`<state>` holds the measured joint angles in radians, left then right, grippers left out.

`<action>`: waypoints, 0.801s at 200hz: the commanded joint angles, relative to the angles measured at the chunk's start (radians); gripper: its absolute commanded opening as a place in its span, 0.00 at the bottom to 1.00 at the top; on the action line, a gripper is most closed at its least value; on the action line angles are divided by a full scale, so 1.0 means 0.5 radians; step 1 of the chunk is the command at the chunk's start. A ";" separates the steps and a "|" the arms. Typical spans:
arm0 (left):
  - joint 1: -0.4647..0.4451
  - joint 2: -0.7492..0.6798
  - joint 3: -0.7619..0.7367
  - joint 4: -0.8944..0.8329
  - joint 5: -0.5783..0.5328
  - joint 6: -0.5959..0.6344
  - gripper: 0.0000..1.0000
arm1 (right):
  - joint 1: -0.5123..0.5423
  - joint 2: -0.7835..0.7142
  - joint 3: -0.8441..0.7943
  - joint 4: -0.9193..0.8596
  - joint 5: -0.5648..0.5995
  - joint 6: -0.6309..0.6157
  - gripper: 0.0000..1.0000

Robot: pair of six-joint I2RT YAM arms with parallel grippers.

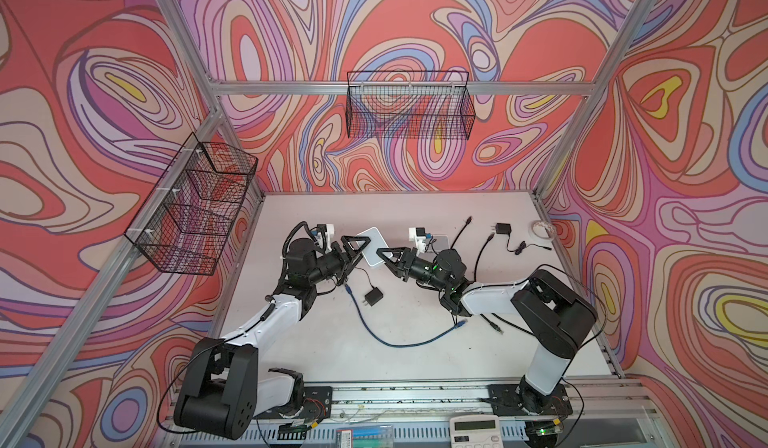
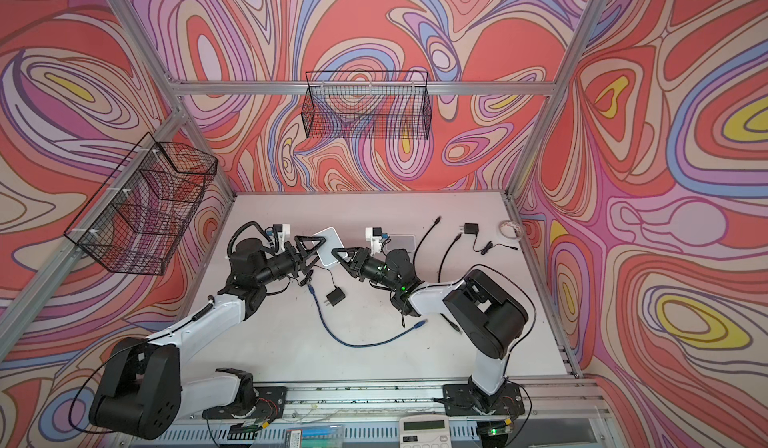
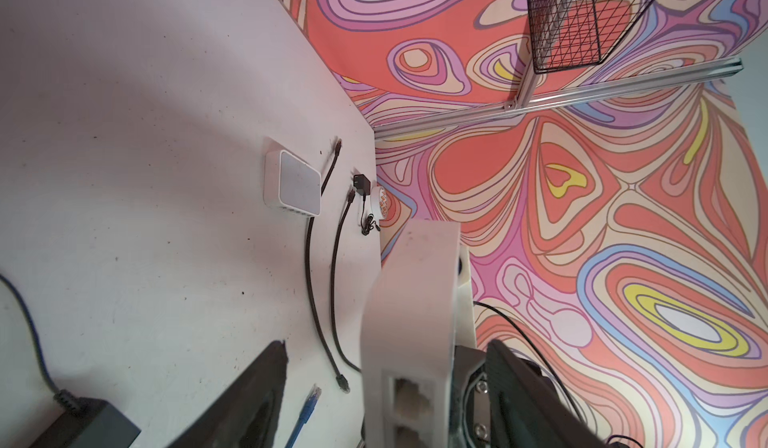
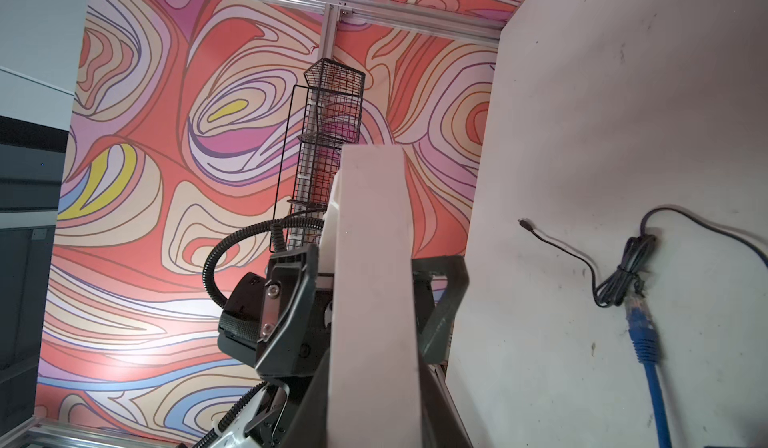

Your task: Insert the plug into the switch port

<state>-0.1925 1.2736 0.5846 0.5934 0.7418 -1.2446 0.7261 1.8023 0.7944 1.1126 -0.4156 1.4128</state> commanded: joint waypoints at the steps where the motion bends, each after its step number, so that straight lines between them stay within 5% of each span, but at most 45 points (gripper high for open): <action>1: 0.008 0.015 -0.018 0.332 0.057 -0.116 0.70 | 0.028 0.063 0.041 0.096 -0.015 0.028 0.00; 160: -0.019 0.032 0.051 0.161 0.216 -0.118 0.46 | 0.058 0.208 0.240 -0.068 -0.136 -0.068 0.00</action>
<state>-0.1974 1.3045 0.5819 0.6544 0.8078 -1.2991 0.7486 1.8832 0.8997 1.0935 -0.4618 1.4006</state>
